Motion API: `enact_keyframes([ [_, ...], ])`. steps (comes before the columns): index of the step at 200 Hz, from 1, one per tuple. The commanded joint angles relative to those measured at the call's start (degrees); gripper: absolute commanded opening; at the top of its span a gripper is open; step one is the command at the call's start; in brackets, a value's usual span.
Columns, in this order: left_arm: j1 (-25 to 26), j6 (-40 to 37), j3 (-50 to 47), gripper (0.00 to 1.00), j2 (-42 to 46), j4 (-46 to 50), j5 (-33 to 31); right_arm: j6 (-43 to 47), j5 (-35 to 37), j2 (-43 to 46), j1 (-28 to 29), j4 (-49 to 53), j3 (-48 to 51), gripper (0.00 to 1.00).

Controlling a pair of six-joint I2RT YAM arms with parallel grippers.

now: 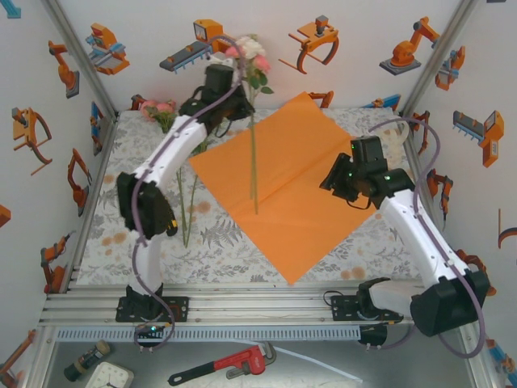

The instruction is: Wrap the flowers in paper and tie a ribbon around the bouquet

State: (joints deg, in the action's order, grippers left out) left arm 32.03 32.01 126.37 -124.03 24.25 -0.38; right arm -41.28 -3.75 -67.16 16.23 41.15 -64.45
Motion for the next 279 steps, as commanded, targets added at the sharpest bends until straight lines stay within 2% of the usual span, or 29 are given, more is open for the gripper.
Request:
enact_keyframes([
  [1,2.48,5.95,11.90,0.00,-9.98,-0.63,-1.09,-0.65,1.81,3.43,-0.76,4.29,1.92,0.47],
  [14,3.85,7.32,19.45,0.00,-16.31,1.10,-1.50,-0.64,1.81,4.47,-1.06,4.29,2.78,0.47],
  [26,4.85,8.30,22.30,0.00,-19.84,0.94,-1.66,-0.67,1.73,4.78,-1.20,4.22,3.03,0.47],
  [82,5.81,4.32,15.87,0.00,-25.09,-10.15,0.51,0.93,0.25,3.00,-1.30,3.39,2.95,0.47],
  [133,5.58,7.30,15.32,0.00,-31.14,-15.38,2.93,1.18,0.68,3.52,-1.38,3.07,4.62,0.47],
  [183,5.50,7.89,15.73,0.20,-34.19,-19.24,3.89,0.94,1.18,4.81,-1.40,3.51,5.93,0.47],
  [205,5.42,7.50,15.59,0.36,-34.03,-18.26,3.80,0.98,1.64,5.27,-1.53,3.68,6.05,0.47],
  [242,5.52,5.90,11.08,0.44,-28.71,-18.79,2.76,0.63,1.29,5.25,-1.50,3.80,5.43,0.47],
  [279,5.48,1.16,7.01,0.50,-21.15,-16.28,0.05,-0.09,1.28,6.32,-1.47,3.71,5.65,0.47],
])
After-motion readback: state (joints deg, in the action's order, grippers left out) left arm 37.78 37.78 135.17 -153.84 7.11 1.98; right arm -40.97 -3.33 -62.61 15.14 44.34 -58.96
